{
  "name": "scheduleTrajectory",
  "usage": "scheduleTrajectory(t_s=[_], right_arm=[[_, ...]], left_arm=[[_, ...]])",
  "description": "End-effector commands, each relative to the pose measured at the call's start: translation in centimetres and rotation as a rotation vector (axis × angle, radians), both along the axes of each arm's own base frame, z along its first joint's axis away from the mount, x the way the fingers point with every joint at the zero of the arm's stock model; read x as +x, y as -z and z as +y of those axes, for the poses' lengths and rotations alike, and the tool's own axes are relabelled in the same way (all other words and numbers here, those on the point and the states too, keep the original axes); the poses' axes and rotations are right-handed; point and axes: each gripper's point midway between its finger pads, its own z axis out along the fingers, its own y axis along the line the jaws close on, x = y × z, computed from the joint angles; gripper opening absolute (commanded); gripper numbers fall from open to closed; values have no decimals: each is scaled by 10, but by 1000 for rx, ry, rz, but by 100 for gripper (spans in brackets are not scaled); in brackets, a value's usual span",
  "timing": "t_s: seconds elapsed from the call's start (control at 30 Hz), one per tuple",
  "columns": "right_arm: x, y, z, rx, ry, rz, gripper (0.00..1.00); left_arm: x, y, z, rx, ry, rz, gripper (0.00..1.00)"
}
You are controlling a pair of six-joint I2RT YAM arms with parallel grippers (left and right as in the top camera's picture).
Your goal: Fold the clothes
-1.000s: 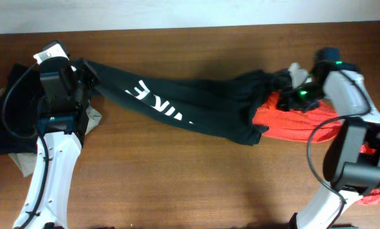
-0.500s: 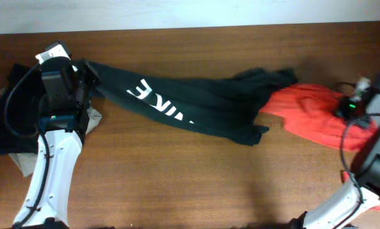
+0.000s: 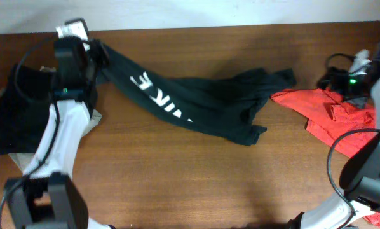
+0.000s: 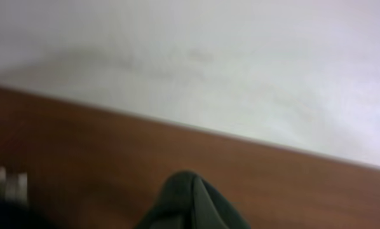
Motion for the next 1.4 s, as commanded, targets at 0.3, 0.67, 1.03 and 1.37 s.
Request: scheduleTrajectory(t_s=[0.3, 0.67, 1.03, 1.37], right_arm=[[-19, 7, 67, -38, -195, 156, 99], [-24, 8, 68, -28, -191, 178, 99], [-24, 8, 68, -29, -191, 177, 99], [-26, 8, 68, -26, -192, 184, 99]], left_arm=[[-100, 92, -163, -347, 479, 764, 99], [-211, 249, -285, -148, 451, 1098, 70], [-178, 267, -319, -155, 451, 926, 75], [-245, 259, -255, -67, 327, 1262, 0]])
